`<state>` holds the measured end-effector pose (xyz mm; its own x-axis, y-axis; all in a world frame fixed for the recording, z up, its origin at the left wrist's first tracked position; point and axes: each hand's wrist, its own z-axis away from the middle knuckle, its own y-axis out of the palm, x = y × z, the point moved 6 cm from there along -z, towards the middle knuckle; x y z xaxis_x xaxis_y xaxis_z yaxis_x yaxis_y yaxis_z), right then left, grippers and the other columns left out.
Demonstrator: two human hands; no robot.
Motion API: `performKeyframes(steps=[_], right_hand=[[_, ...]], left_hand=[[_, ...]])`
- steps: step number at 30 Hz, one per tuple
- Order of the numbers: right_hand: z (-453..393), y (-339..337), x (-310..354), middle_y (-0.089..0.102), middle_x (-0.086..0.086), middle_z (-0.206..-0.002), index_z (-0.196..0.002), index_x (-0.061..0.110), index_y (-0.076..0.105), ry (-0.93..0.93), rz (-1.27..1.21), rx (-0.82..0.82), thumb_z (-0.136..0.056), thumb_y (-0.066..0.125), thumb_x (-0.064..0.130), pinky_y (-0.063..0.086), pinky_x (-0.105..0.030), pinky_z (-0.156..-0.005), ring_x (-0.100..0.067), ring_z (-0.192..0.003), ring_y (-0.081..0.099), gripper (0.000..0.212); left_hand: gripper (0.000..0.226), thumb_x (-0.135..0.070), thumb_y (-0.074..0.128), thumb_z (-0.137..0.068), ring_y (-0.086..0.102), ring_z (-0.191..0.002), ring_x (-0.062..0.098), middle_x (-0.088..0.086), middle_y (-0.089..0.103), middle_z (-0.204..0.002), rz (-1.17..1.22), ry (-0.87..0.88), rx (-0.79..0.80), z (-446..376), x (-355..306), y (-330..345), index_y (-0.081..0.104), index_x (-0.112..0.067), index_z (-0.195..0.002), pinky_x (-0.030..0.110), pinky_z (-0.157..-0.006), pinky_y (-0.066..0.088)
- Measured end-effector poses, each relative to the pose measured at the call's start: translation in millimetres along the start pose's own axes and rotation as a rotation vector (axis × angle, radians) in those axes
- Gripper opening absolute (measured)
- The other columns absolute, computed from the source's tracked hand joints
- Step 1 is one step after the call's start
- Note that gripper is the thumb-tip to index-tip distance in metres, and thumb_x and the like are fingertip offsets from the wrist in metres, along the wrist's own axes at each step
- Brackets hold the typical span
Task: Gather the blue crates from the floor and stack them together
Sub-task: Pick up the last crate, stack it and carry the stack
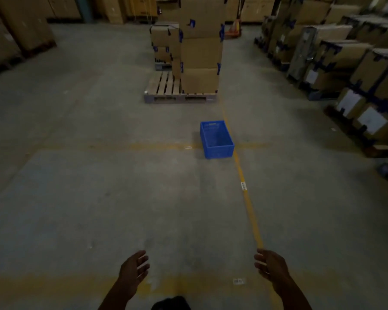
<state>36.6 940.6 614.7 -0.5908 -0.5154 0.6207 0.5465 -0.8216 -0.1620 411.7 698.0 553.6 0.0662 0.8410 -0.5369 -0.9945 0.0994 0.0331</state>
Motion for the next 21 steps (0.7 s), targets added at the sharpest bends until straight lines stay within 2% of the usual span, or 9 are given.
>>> performKeyframes(steps=[4, 9, 13, 18, 21], right_hand=[[-77, 16, 37, 0.067, -0.015, -0.095, -0.116, -0.001, 0.064, 0.101, -0.041, -0.022, -0.100, 0.052, 0.019, 0.045, -0.034, -0.067, -0.030, -0.078, 0.061, 0.028], [-162, 53, 101, 0.066, -0.014, -0.093, -0.117, 0.001, 0.064, 0.209, -0.063, -0.077, -0.100, 0.051, 0.019, 0.046, -0.036, -0.072, -0.028, -0.077, 0.061, 0.028], [-207, 91, 179, 0.065, -0.016, -0.101, -0.112, 0.001, 0.063, 0.232, -0.069, -0.061, -0.102, 0.048, 0.017, 0.046, -0.044, -0.091, -0.033, -0.090, 0.060, 0.024], [-281, 130, 270, 0.064, -0.014, -0.098, -0.114, 0.002, 0.062, 0.262, -0.089, -0.030, -0.102, 0.049, 0.017, 0.046, -0.047, -0.100, -0.034, -0.093, 0.059, 0.023], [-337, 158, 326, 0.064, -0.015, -0.101, -0.112, 0.003, 0.062, 0.250, -0.092, -0.031, -0.101, 0.049, 0.016, 0.046, -0.042, -0.089, -0.031, -0.085, 0.060, 0.022]], left_hand=[[0.040, -0.038, 0.054, -0.102, 0.058, -0.089, 0.029, 0.010, 0.063, -0.113, 0.025, -0.091, -0.038, -60, -32, 33, 0.064, -0.009, -0.128, 0.040, -0.089, 0.043], [0.042, -0.035, 0.050, -0.104, 0.054, -0.108, 0.032, 0.013, 0.060, -0.127, 0.034, -0.133, -0.047, -138, -112, 97, 0.060, -0.007, -0.133, 0.044, -0.101, 0.041], [0.035, -0.032, 0.050, -0.103, 0.058, -0.106, 0.032, 0.013, 0.061, -0.127, -0.082, -0.078, 0.003, -187, -199, 163, 0.062, -0.010, -0.128, 0.043, -0.103, 0.042], [0.030, -0.034, 0.054, -0.101, 0.063, -0.093, 0.028, 0.008, 0.068, -0.110, -0.209, -0.018, 0.058, -244, -310, 248, 0.066, -0.013, -0.119, 0.037, -0.087, 0.045], [0.026, -0.033, 0.053, -0.102, 0.063, -0.088, 0.026, 0.009, 0.067, -0.112, -0.240, -0.012, 0.063, -287, -369, 296, 0.067, -0.014, -0.113, 0.034, -0.081, 0.046]])
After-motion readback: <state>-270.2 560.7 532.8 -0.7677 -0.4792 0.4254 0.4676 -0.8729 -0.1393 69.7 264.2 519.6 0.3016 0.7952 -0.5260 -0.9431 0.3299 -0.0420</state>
